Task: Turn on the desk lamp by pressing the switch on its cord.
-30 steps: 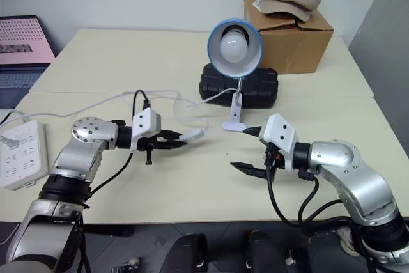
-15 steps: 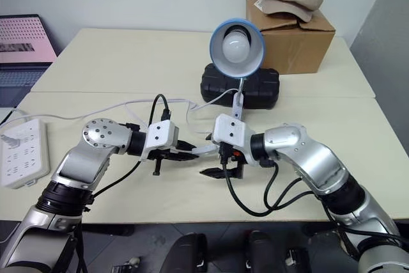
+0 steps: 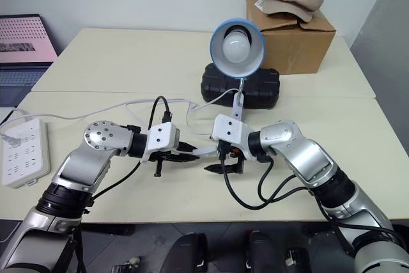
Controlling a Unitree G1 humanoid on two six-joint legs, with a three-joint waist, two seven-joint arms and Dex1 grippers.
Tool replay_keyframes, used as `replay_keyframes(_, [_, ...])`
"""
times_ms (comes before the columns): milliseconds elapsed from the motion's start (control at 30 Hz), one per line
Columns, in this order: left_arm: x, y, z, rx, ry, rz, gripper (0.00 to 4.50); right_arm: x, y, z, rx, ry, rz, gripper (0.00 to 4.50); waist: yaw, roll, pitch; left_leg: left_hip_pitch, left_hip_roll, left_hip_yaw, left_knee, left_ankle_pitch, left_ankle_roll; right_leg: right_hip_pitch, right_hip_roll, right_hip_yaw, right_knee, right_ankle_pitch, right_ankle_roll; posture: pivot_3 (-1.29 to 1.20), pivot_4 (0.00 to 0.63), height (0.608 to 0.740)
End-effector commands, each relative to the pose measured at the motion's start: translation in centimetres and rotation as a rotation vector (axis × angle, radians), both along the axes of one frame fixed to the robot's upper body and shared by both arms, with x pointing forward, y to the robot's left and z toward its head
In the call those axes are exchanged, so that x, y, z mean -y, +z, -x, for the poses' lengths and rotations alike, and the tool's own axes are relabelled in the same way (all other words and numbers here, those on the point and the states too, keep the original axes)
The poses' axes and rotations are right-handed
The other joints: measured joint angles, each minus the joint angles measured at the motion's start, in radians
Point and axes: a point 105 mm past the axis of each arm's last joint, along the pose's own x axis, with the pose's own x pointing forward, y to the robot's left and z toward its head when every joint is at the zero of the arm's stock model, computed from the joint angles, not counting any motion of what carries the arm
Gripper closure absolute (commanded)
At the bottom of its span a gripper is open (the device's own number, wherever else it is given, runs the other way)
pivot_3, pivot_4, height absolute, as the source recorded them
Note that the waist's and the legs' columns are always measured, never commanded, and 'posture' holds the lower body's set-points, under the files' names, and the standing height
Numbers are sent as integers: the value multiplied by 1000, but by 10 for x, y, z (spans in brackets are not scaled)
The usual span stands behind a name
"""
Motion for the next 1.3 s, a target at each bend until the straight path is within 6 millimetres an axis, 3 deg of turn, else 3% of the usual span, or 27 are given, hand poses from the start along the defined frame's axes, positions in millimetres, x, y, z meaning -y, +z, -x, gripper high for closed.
replay_keyframes(33, [3,13,2,65,-28,11,4117,-3,7,-3,37,4,-13,480,0,0,0,0,0,0,0,0,0,0,0,0,0,0,0,0,150,740])
replay_keyframes(167, [5,14,3,72,-29,20,4117,-2,4,-6,41,-9,1,1573,0,0,0,0,0,0,0,0,0,0,0,0,0,0,0,0,150,740])
replay_keyframes(467, [7,15,2,86,-36,19,4117,-1,1,-7,67,1,17,3526,0,0,0,0,0,0,0,0,0,0,0,0,0,0,0,0,150,740])
replay_keyframes(600, [7,16,2,88,-35,21,4118,-2,4,-7,73,7,8,3901,0,0,0,0,0,0,0,0,0,0,0,0,0,0,0,0,150,740])
replay_keyframes(767, [7,15,1,91,-37,18,4118,-4,7,-6,73,16,-16,3975,0,0,0,0,0,0,0,0,0,0,0,0,0,0,0,0,150,740])
replay_keyframes(833, [7,15,2,92,-41,12,4118,-4,8,-6,76,22,-29,3975,0,0,0,0,0,0,0,0,0,0,0,0,0,0,0,0,150,740])
replay_keyframes(1033, [3,11,1,99,-47,-25,4118,-5,14,-1,74,45,-77,2237,0,0,0,0,0,0,0,0,0,0,0,0,0,0,0,0,150,740])
replay_keyframes(1300, [-4,4,-12,116,-1,-68,4118,7,23,1,121,23,-77,561,1,0,0,0,0,0,0,0,0,0,0,0,0,0,0,0,150,740])
